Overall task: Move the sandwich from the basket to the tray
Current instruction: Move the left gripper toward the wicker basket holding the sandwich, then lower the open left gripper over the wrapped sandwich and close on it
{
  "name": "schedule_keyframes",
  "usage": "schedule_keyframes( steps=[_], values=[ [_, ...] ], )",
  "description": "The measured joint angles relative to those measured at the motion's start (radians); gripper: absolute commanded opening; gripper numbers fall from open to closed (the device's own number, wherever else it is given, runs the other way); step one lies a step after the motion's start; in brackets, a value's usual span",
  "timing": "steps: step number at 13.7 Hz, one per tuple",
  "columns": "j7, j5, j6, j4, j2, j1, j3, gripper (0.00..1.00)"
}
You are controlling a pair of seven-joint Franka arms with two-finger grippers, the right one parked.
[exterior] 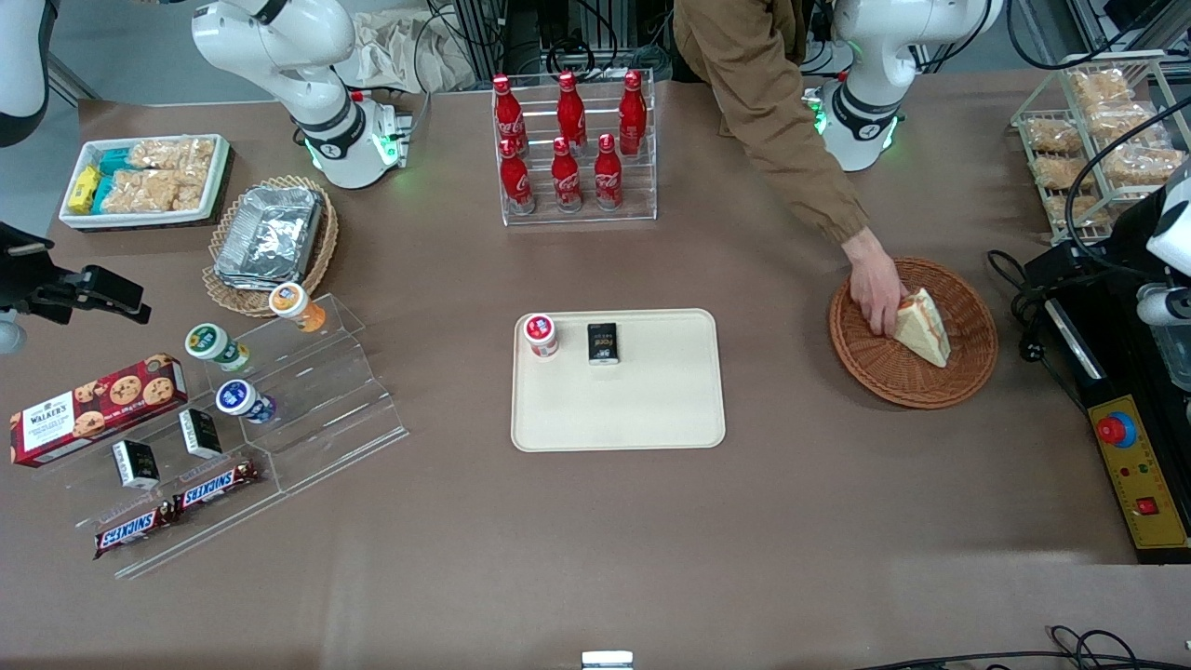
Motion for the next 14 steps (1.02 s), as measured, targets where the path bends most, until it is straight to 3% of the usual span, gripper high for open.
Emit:
schedule_keyframes(
  steps=[4, 8, 11, 14],
  values=[
    [-0.012, 0.0, -0.014, 0.0, 0.005, 0.004, 0.003, 1.0],
    [-0.207, 0.012, -0.023, -0.082, 0.019, 0.006, 0.031, 1.0],
    [-0.379, 0.083, 0.194, -0.332, -0.03, 0.009, 0.034, 1.0],
    [-0.471, 0.089, 0.472, -0.615, -0.099, 0.017, 0.06, 1.0]
  ],
)
